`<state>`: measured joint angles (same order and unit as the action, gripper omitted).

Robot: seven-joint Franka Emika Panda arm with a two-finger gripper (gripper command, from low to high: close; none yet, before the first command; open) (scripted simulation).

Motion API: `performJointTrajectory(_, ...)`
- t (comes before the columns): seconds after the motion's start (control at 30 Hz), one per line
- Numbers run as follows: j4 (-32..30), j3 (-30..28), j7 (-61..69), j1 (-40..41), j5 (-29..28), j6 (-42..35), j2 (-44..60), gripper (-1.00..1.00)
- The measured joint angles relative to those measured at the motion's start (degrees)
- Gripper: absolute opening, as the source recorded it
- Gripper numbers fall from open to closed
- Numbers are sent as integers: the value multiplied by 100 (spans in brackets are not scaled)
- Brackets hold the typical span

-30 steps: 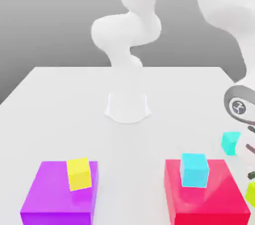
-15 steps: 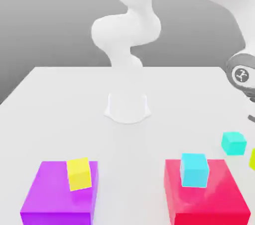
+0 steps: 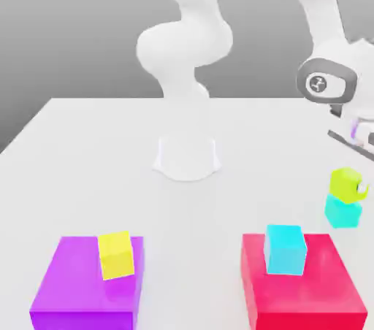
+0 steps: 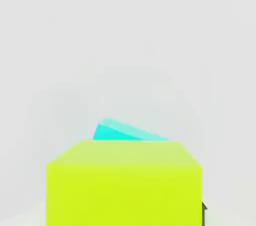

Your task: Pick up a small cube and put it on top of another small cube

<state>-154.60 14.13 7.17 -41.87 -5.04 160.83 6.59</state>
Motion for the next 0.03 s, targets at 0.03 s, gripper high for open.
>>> performJointTrajectory(0.03,0,0,0,0,0,0,0,100)
